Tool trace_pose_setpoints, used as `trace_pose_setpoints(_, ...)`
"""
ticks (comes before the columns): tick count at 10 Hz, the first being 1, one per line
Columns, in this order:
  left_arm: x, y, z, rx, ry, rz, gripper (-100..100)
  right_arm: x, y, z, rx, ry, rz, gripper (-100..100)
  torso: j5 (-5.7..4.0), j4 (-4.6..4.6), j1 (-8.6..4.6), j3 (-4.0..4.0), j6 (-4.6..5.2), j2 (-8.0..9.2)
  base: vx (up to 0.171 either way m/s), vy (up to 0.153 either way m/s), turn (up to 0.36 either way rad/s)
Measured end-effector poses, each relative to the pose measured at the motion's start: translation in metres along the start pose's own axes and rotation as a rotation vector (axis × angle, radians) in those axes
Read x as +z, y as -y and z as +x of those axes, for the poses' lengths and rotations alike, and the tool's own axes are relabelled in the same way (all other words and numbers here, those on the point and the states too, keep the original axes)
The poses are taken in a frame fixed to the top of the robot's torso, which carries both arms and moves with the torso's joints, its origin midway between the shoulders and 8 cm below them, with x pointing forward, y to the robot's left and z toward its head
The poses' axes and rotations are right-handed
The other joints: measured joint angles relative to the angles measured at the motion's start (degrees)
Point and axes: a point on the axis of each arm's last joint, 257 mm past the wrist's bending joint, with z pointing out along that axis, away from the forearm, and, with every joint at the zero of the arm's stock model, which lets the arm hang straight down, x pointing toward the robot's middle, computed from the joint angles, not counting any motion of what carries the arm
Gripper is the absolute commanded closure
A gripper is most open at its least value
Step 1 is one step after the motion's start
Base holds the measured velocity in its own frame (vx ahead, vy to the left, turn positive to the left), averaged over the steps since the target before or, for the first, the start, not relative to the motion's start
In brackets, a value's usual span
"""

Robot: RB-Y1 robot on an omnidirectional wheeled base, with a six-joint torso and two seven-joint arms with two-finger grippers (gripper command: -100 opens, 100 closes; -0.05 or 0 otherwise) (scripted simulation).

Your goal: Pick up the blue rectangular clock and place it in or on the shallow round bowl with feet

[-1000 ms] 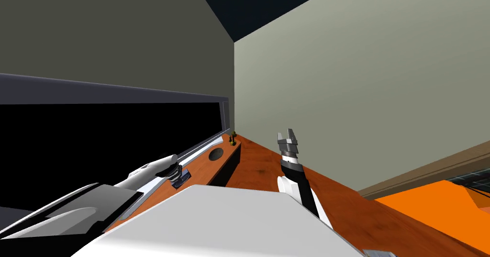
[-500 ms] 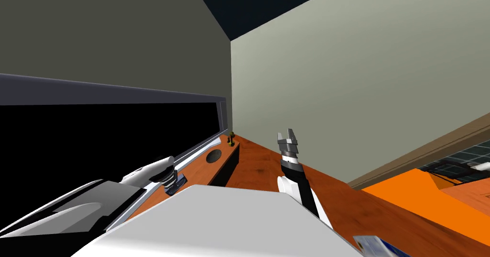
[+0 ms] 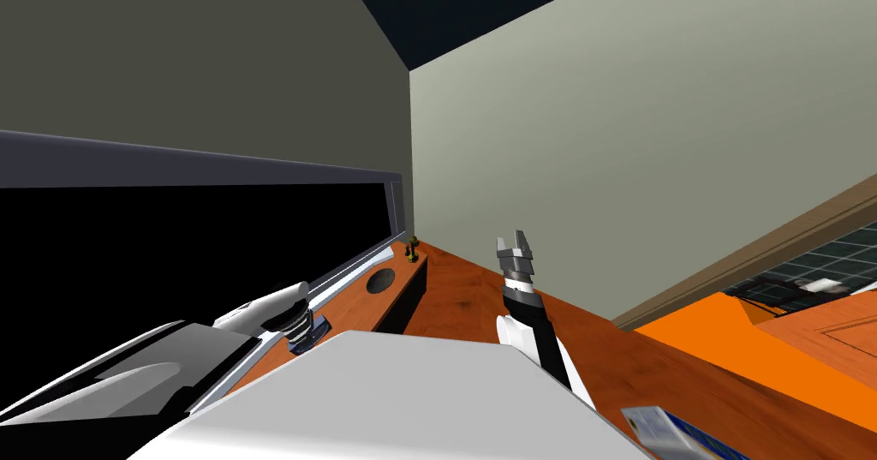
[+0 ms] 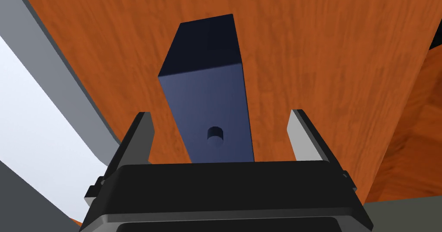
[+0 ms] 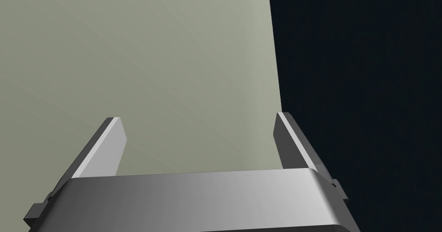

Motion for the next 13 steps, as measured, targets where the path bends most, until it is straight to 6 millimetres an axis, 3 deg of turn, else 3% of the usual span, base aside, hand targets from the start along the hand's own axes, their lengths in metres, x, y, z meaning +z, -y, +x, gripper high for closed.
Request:
trace_pose_setpoints(2, 0.030, -0.030, -0.012, 0.005, 0.016, -0.013, -100, 0.000, 0.000, 0.000, 0.000, 0.000, 0.000, 0, 0.46, -0.17, 0.19, -0.05, 0.02, 0.09, -0.024, 0.047, -0.191)
trace_pose_setpoints(4, 0.046, -0.039, -0.018, 0.009, 0.020, 0.010, -100, 0.000, 0.000, 0.000, 0.000, 0.000, 0.000, 0, 0.81, -0.33, 0.16, -0.16, -0.06, 0.01, 0.005, -0.004, 0.013)
trace_pose_setpoints(6, 0.051, -0.053, -0.035, 0.007, 0.039, -0.001, -100, 0.000, 0.000, 0.000, 0.000, 0.000, 0.000, 0, 0.86, -0.38, 0.18, -0.18, -0.11, 0.02, -0.003, 0.003, -0.009)
trace_pose_setpoints(12, 0.059, -0.057, -0.041, 0.009, 0.048, 0.009, -100, 0.000, 0.000, 0.000, 0.000, 0.000, 0.000, 0, 1.26, -0.51, 0.52, -0.31, -0.11, -0.10, 0.011, -0.004, -0.003)
trace_pose_setpoints(13, 0.060, -0.057, -0.041, 0.009, 0.047, 0.012, 100, 0.000, 0.000, 0.000, 0.000, 0.000, 0.000, 0, 1.28, -0.52, 0.57, -0.32, -0.11, -0.12, 0.000, 0.000, 0.000)
